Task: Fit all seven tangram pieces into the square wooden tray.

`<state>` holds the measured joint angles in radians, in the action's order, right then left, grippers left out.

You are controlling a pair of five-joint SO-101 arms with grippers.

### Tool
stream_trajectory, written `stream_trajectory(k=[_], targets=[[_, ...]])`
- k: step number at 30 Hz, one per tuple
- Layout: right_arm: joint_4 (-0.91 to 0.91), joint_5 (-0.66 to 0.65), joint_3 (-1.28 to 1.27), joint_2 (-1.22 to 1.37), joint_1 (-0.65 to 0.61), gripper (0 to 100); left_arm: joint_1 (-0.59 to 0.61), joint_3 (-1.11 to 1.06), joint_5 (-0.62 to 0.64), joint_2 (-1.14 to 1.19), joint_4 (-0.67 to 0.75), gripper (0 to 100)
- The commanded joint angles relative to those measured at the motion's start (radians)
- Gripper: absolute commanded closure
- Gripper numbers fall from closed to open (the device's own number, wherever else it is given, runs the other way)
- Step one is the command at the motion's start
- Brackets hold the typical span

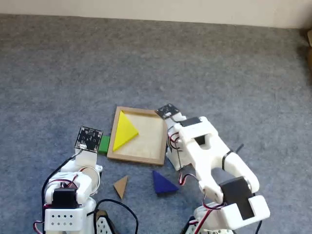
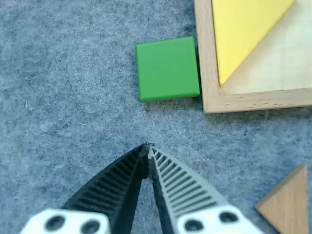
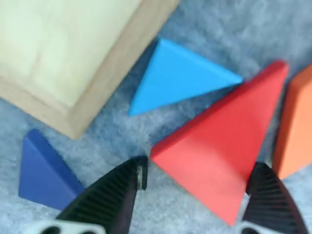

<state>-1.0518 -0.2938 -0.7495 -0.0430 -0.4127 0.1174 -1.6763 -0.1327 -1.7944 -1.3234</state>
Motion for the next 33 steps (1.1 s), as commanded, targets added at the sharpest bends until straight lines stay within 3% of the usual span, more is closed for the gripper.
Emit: stream_trajectory(k=[1,8,33], targets=[[0.022,0.011,0.064,0.016,0.030,68.7,0.013,-0.021,-0.002,-0.036,-0.005,99],[0.016,0.109,0.107,0.016,0.028,68.6,0.013,-0.021,-0.002,-0.036,-0.005,99],[0.021,0.160,0.159,0.015,0.047,68.6,0.013,-0.021,-0.002,-0.036,-0.005,99]])
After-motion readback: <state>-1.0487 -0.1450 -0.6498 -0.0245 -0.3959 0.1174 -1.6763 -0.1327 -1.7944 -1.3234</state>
